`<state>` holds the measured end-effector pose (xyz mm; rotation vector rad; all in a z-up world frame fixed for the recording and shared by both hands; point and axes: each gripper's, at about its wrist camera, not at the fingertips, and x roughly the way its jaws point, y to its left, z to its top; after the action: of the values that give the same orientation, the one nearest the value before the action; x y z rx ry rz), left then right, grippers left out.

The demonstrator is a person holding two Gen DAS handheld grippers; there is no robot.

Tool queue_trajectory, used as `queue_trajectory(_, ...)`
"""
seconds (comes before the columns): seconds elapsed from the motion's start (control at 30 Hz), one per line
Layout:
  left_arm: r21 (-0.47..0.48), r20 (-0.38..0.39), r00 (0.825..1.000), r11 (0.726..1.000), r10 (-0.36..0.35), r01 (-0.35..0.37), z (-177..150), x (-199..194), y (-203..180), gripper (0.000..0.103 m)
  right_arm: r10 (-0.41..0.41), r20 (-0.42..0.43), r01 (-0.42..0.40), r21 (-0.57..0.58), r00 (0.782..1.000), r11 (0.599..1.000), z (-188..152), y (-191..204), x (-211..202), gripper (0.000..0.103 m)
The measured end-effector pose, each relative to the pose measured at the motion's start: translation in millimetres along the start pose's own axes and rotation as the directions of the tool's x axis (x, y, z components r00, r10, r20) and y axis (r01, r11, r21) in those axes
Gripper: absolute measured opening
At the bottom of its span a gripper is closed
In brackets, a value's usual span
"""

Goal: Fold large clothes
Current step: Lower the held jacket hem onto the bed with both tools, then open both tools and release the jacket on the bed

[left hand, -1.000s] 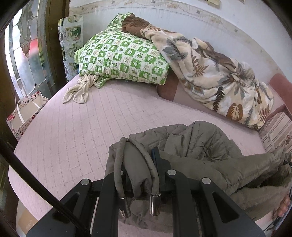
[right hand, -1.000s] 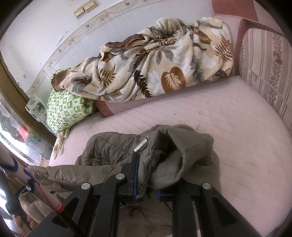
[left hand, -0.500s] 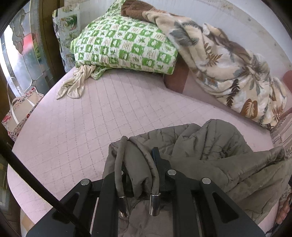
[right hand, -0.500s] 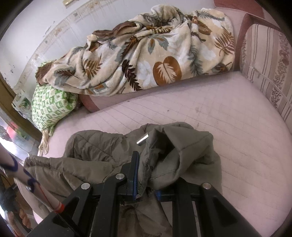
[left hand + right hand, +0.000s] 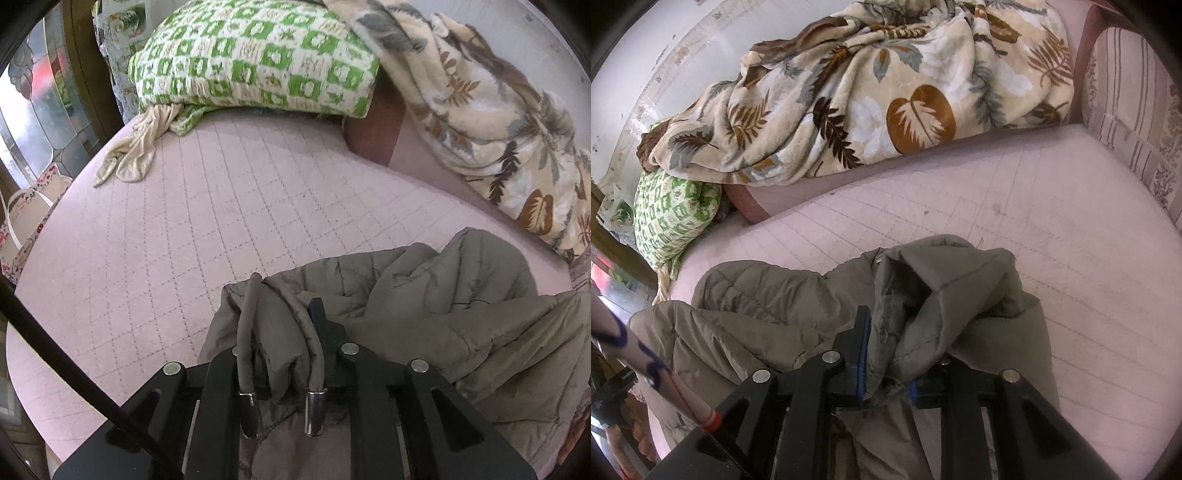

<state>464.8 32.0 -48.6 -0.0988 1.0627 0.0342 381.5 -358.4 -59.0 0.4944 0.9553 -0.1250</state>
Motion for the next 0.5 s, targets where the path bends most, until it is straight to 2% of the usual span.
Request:
queue_trajectory(0.2,-0.080,-0.040,0.997,0.995,-0.067,0.064,1,18,11,0.018,0.009,-0.010,-0.009,0.036,1.000,0.999,0,-6,14,0.022)
queue_trajectory(0.3,-0.100,-0.020,0.988,0.983,-0.154,0.152,4,6,20,0.024,0.015,0.001,-0.015,0.046,1.000,0.999,0,-5,14,0.025)
queue_trajectory(0.37,-0.140,0.008,0.964,0.955,-0.264,0.263,6,-6,35,0.035,0.030,0.011,-0.031,0.048,0.999,0.998,0,-5,9,0.030)
queue_trajectory(0.4,-0.160,0.022,0.949,0.936,-0.315,0.315,7,-12,42,0.037,0.048,0.023,-0.049,0.053,0.999,0.997,1,-6,5,0.036)
queue_trajectory(0.47,-0.198,0.046,0.923,0.902,-0.381,0.383,8,-23,56,0.043,0.072,0.048,-0.075,0.063,0.996,0.995,1,-7,-3,0.045)
queue_trajectory(0.5,-0.208,0.054,0.918,0.895,-0.393,0.395,9,-27,59,0.045,0.077,0.058,-0.081,0.065,0.995,0.995,1,-7,-7,0.049)
